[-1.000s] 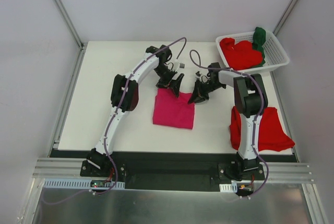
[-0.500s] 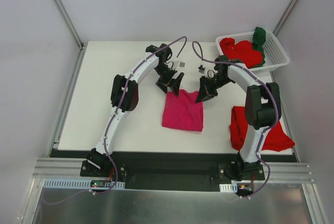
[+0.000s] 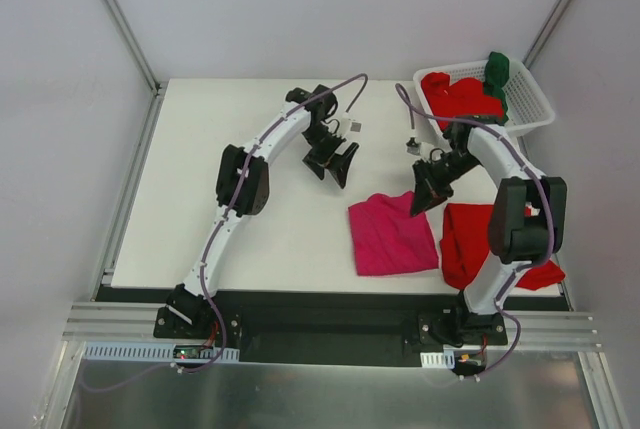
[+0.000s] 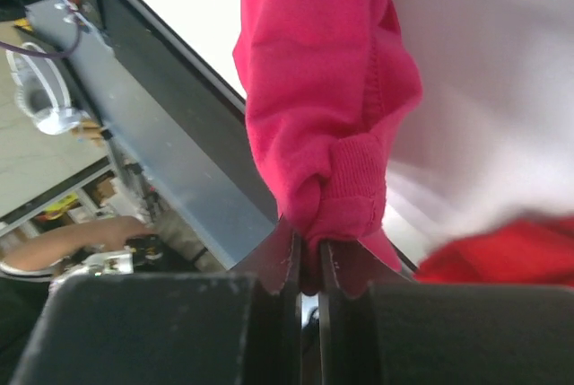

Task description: Fold and stack the t-shirts

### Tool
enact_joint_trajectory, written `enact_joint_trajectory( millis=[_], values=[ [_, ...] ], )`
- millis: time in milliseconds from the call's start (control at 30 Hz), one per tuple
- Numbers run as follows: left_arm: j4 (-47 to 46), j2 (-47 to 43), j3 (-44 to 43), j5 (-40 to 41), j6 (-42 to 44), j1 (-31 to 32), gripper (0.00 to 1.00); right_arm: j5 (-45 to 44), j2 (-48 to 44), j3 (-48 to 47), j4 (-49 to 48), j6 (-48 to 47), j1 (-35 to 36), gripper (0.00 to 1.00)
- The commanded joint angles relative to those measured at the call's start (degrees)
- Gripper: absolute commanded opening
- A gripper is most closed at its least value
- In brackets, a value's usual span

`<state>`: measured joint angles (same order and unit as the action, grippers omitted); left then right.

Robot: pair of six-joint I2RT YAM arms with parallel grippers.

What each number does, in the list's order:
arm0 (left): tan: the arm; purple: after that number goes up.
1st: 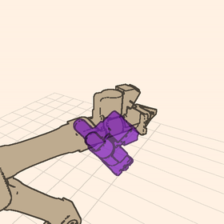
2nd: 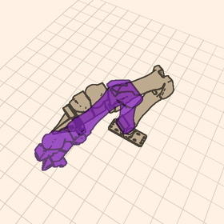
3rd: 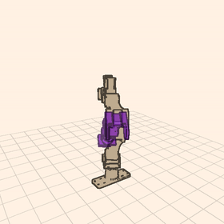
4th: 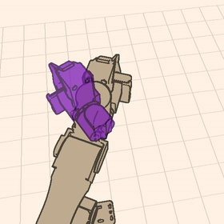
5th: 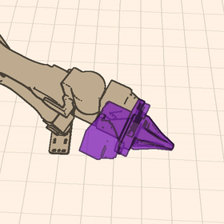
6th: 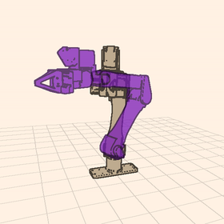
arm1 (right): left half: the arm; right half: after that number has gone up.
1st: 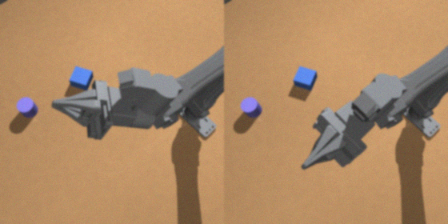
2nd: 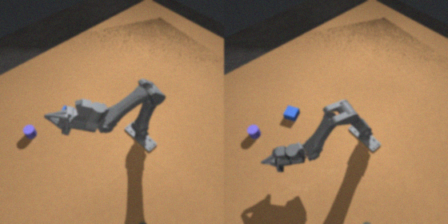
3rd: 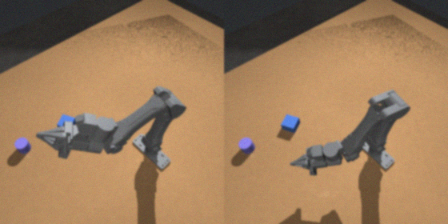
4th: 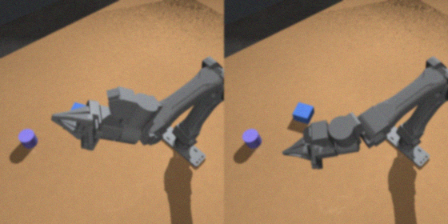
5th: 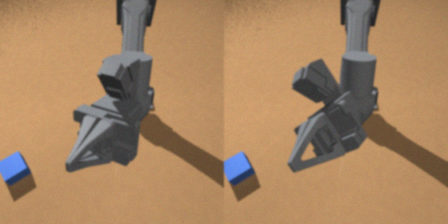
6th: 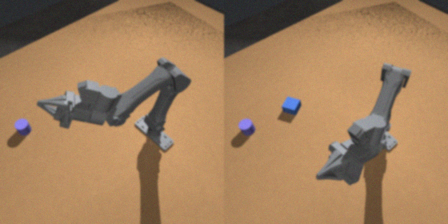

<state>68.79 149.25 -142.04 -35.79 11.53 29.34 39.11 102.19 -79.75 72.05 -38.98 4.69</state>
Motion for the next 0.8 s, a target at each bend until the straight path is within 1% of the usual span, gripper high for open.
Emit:
enact_joint_trajectory(
  millis=[0, 67, 333, 533, 767],
  values=[
    [0.81, -3.44, -2.28, 0.37, 1.39, 1.42, 0.99, -3.42, -4.72, -2.52, 10.74, -7.94, -3.88, 0.01],
    [0.81, -3.61, -2.28, 0.46, 1.57, 1.86, 0.99, -4.74, -5.42, -3.13, 12.75, -9.35, -4.51, 0.01],
    [0.81, -3.62, -2.54, 1.16, 1.74, 2.65, 0.99, -8.52, -6.13, -4.36, 17.94, -16.11, -12.24, 0.01],
    [0.82, -3.88, -2.54, 1.43, 1.92, 2.74, 0.99, -9.67, -6.74, -6.03, 22.68, -18.32, -16.02, 0.01],
    [0.90, -3.44, -2.89, 0.90, 1.83, 2.65, 0.99, -12.56, -9.20, -8.76, 23.05, -18.76, -18.49, 0.01]
  ],
)
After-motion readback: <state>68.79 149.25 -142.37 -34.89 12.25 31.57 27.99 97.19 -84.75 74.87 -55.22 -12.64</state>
